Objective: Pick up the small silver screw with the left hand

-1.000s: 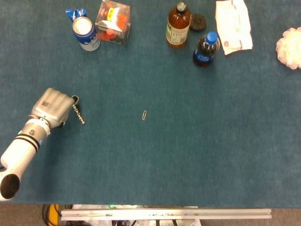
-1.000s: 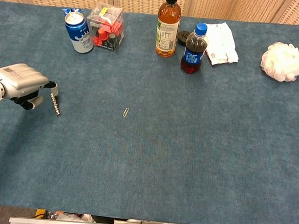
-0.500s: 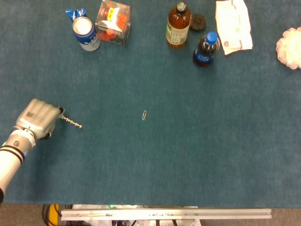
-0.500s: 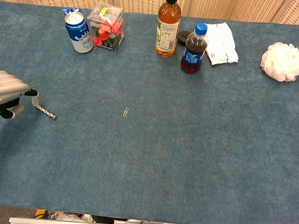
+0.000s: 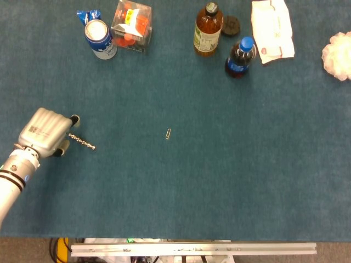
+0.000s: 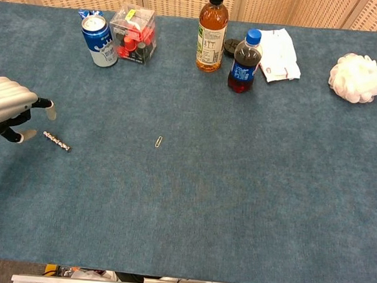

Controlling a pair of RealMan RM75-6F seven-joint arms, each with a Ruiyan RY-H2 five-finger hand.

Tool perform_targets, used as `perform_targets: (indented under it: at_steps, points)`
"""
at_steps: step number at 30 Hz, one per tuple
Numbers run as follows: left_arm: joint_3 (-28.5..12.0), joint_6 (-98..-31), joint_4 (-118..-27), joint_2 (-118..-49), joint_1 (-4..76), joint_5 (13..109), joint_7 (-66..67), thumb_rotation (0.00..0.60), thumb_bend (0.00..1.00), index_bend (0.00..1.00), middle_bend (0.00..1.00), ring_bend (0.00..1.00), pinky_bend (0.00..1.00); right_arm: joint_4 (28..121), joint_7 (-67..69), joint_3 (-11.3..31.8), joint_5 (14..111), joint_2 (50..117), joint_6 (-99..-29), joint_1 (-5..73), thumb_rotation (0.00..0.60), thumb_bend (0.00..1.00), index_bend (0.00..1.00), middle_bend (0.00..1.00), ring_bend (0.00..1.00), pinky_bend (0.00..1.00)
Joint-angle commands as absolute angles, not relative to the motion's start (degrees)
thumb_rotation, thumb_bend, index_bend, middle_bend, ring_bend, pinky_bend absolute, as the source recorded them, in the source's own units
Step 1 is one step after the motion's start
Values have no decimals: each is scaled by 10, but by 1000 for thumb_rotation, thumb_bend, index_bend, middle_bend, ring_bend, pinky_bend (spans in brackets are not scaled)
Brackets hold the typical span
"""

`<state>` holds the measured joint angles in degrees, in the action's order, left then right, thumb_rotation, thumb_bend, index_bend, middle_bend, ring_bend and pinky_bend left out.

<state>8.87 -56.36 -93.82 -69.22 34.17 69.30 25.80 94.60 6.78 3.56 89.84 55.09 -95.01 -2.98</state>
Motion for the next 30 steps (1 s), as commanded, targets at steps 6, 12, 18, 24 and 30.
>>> perform_targets:
  at_steps: [6,12,18,24,30]
  points:
    - [80,-586,-851,-749,319,759,221,600,343,436,895,836,912,948,67,35,900,548,-955,-33,600,301,140,339,337,413]
    - [79,-586,-819,-763,314,787,210,600,343,452,903,840,914,951,62,35,901,549,-953,-32,600,300,140,339,337,413]
    - [82,-579,-794,-771,313,816,192,600,291,446,901,840,914,955,58,35,901,548,-955,-33,600,299,140,339,337,413]
    - [82,-570,-770,-783,312,832,173,600,266,446,901,839,915,960,53,35,901,547,-956,-35,600,299,140,339,337,413]
    - [74,-561,-750,-792,312,834,162,600,266,453,903,839,914,966,46,35,901,546,-957,-36,600,300,140,339,337,413]
